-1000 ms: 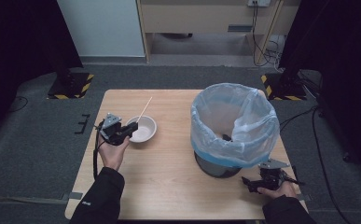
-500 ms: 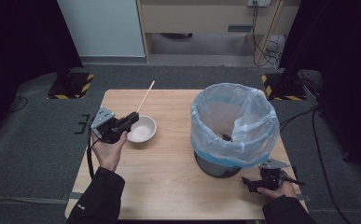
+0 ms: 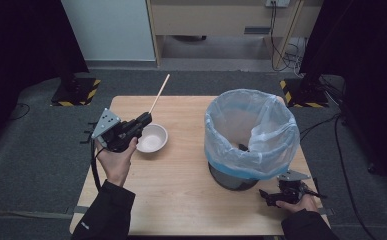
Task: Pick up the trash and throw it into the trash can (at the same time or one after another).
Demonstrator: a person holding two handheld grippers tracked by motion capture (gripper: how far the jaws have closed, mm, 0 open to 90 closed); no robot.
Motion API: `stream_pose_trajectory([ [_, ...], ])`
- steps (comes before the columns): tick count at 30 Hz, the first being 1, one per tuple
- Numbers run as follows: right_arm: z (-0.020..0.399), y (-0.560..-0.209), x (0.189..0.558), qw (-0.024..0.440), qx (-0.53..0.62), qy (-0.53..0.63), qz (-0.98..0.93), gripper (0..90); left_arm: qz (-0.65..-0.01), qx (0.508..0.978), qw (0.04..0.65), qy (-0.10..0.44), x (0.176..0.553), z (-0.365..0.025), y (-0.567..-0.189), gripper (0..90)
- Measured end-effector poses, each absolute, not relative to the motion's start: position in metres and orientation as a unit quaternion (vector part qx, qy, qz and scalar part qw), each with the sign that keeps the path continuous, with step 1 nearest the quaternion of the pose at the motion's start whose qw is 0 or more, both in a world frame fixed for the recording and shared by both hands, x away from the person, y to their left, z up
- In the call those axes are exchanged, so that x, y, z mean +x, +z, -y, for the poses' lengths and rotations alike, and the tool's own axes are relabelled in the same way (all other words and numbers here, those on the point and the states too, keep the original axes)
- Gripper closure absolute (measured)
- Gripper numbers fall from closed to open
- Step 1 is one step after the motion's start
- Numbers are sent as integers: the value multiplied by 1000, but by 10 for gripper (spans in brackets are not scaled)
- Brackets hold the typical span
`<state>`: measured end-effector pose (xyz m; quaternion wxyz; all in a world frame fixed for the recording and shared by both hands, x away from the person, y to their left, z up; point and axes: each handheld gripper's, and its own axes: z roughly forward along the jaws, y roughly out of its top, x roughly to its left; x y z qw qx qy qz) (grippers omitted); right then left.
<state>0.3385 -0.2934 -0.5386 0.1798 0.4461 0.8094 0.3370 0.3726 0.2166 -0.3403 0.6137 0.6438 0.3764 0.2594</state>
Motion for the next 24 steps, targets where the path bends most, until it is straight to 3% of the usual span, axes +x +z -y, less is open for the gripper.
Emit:
stream_pose_trajectory([
  [24, 293, -539, 338, 180, 446, 337, -809, 8, -314, 625, 665, 263, 370, -173, -279, 851],
])
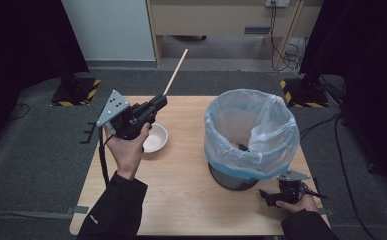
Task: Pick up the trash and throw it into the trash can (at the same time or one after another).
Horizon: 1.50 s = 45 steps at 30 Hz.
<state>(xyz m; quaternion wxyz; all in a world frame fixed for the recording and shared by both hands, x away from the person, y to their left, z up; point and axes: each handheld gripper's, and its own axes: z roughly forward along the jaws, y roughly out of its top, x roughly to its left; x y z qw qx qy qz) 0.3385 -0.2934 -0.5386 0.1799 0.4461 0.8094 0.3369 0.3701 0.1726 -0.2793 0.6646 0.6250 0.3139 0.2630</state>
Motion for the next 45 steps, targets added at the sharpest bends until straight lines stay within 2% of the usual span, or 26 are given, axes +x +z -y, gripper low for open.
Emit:
stream_pose_trajectory([
  [25, 293, -539, 339, 180, 446, 337, -810, 8, -246, 648, 681, 236, 371, -95, -249, 851],
  [45, 293, -539, 339, 182, 445, 338, -809, 8, -223, 678, 672, 199, 380, -35, -262, 851],
])
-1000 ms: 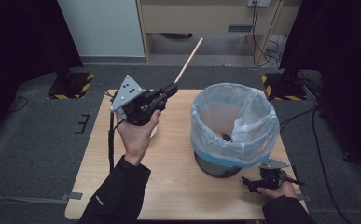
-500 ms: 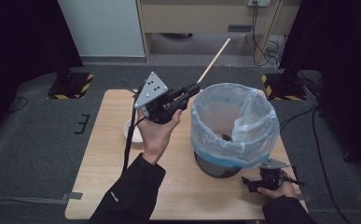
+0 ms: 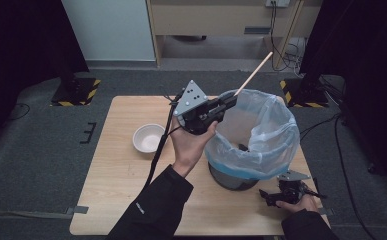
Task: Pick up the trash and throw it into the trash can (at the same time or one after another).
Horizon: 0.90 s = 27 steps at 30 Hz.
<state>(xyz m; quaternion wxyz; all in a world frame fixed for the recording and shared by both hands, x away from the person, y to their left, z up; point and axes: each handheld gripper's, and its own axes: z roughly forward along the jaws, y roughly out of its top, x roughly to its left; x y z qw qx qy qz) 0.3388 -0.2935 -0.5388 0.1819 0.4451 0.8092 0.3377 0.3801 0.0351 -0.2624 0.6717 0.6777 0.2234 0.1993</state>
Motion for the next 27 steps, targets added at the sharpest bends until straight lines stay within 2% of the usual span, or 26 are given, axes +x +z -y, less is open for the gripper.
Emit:
stream_pose_trajectory([
  [15, 293, -539, 339, 182, 445, 338, -809, 8, -222, 708, 648, 172, 392, -8, -279, 849],
  [19, 293, -539, 339, 181, 443, 338, -811, 8, -224, 705, 652, 165, 394, -13, -283, 710],
  [27, 293, -539, 338, 179, 443, 338, -811, 8, -237, 697, 649, 192, 387, -52, -277, 600],
])
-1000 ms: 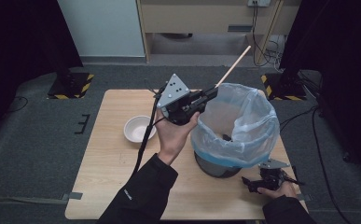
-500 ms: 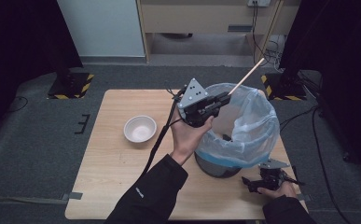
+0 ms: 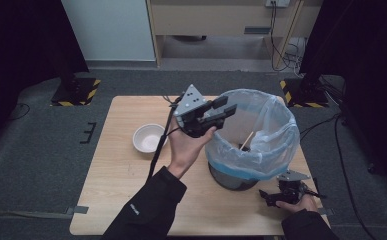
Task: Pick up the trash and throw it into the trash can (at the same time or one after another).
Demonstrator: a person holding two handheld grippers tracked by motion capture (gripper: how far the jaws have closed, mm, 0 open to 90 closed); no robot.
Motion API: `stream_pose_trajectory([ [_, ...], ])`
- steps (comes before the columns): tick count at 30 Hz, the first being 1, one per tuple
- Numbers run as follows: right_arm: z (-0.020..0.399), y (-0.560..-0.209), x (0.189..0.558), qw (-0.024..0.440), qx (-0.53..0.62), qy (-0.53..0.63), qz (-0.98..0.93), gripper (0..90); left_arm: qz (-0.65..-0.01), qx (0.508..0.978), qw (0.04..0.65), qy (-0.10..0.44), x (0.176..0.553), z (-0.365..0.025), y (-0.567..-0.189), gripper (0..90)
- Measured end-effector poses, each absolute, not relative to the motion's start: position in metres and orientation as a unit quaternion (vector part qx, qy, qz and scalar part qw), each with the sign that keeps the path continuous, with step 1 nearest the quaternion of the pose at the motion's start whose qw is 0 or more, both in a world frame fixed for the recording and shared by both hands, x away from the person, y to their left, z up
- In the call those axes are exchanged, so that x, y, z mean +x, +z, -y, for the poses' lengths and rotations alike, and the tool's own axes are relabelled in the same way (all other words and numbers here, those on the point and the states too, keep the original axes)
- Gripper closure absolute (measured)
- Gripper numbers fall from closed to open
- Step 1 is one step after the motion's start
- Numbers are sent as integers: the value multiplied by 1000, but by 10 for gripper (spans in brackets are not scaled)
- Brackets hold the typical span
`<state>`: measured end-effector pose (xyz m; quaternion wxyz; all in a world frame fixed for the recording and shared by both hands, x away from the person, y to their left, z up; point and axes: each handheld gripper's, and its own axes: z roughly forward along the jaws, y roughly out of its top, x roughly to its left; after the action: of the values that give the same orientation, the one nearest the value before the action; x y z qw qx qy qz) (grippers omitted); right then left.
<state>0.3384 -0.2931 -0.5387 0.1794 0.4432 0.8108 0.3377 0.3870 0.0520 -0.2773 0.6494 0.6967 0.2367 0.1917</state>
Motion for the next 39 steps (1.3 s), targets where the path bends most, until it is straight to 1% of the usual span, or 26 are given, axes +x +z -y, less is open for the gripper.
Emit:
stream_pose_trajectory([
  [6, 293, -539, 338, 179, 442, 337, -812, 8, -265, 694, 630, 229, 382, -102, -278, 539],
  [11, 293, -539, 338, 179, 442, 337, -812, 8, -300, 692, 606, 254, 380, -145, -292, 494],
  [17, 293, -539, 338, 179, 442, 337, -812, 8, -360, 688, 567, 274, 388, -190, -327, 421],
  [22, 293, -539, 338, 180, 442, 337, -812, 8, -416, 685, 529, 278, 401, -221, -366, 394],
  [29, 293, -539, 338, 180, 443, 337, -811, 8, -482, 678, 485, 270, 416, -247, -415, 358],
  [39, 293, -539, 338, 180, 443, 337, -811, 8, -546, 680, 412, 264, 443, -261, -474, 345],
])
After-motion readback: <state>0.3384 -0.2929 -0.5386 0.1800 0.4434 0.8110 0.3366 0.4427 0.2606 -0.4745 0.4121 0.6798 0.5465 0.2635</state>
